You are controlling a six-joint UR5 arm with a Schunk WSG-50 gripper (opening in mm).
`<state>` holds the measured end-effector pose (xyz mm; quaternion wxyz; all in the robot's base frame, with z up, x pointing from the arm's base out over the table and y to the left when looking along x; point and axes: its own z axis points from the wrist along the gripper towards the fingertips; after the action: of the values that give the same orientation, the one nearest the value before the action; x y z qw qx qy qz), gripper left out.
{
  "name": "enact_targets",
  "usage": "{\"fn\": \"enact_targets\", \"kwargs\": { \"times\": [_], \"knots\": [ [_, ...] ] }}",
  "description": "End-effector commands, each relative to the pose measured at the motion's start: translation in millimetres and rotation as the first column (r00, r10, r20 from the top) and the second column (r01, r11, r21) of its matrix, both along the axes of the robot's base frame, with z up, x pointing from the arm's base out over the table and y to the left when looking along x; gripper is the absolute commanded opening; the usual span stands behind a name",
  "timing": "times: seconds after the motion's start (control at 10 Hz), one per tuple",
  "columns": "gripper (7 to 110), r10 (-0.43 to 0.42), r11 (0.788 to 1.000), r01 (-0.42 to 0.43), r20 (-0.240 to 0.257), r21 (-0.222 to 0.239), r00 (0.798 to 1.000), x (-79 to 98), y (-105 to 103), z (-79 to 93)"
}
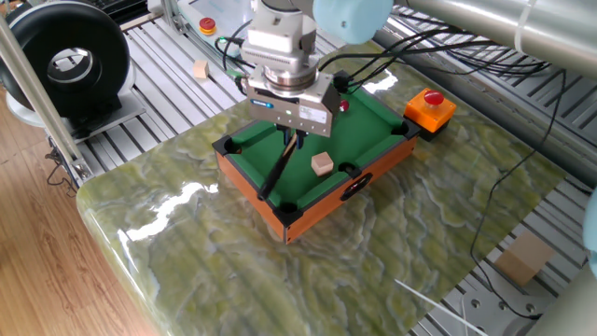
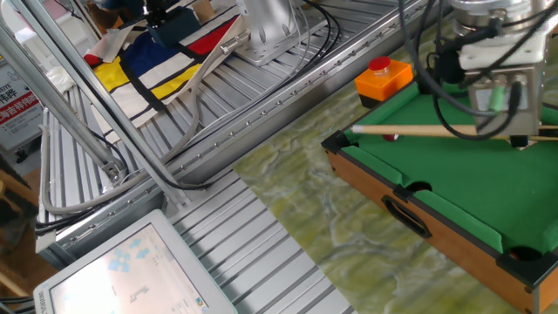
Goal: Hit the pool ball
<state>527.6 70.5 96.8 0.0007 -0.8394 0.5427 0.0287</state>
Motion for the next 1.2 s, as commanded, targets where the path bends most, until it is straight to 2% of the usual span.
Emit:
{"fn": "enact_targets", "kwargs": {
  "times": [0.0,0.1,0.3,0.5,0.6,0.7,0.8,1.0,1.1],
  "knots": [
    [7,-0.149,0.989,0.149,0.001,-0.013,0.989,11.7,-3.8,11.2],
    [7,-0.188,0.981,0.188,0.007,-0.044,0.982,18.9,-10.0,18.0],
    [7,-0.248,0.964,0.251,0.044,-0.084,0.968,48.3,-16.9,39.7],
    [7,-0.299,0.952,0.301,0.042,-0.063,0.953,81.8,-17.1,54.4],
    [7,-0.352,0.935,0.353,0.044,-0.035,0.935,92.8,-16.3,55.9],
    [7,-0.409,0.912,0.411,0.071,-0.016,0.91,105.8,-20.6,54.2],
    [7,-0.459,0.886,0.464,0.109,-0.017,0.882,119.4,-32.9,50.2],
    [7,-0.508,0.858,0.513,0.108,-0.026,0.855,126.9,-46.2,35.2],
    [7,-0.563,0.821,0.568,0.095,-0.049,0.821,121.3,-54.5,32.8]
  ]
}}
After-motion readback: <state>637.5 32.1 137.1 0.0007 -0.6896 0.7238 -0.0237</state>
